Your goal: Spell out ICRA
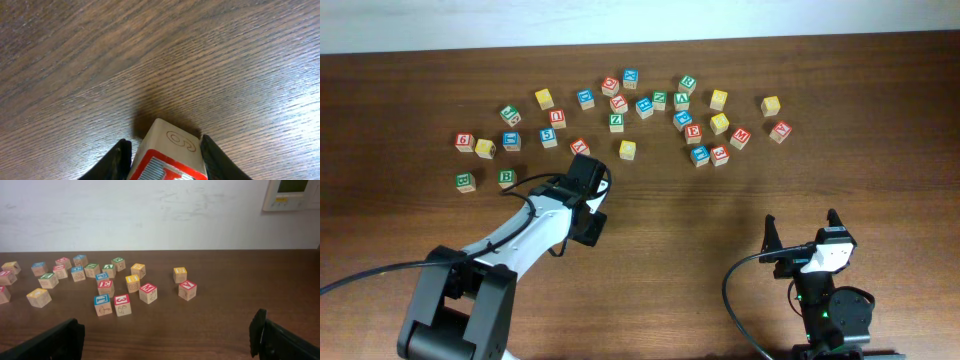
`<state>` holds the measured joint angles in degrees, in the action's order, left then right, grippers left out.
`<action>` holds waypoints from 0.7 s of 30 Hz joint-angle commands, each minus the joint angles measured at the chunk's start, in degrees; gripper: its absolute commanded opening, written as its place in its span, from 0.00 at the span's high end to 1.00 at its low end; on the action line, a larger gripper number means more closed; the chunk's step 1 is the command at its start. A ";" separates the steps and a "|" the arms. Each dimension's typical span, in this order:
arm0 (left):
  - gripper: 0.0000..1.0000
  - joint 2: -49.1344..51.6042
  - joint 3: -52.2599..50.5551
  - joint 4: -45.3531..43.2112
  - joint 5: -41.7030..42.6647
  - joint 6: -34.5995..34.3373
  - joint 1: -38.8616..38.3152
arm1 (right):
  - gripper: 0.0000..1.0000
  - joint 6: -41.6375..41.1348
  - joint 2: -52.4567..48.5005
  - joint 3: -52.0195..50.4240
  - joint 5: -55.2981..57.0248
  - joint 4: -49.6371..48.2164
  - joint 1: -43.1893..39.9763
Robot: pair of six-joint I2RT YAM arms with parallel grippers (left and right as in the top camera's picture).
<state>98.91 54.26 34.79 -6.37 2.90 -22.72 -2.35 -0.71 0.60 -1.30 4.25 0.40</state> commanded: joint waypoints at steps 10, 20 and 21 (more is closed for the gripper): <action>0.60 0.50 0.07 -0.02 0.55 -15.47 0.00 | 0.02 0.44 0.52 -0.28 0.48 0.28 0.28; 0.30 0.50 0.04 5.01 0.50 -19.54 0.00 | 0.02 0.42 0.50 -0.28 0.48 0.28 0.28; 0.32 0.50 0.04 5.90 0.52 -19.02 0.00 | 0.02 0.42 0.50 -0.28 0.48 0.28 0.28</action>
<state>98.91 54.28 38.94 -6.00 -15.33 -22.72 -2.33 -0.73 0.60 -1.28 4.25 0.40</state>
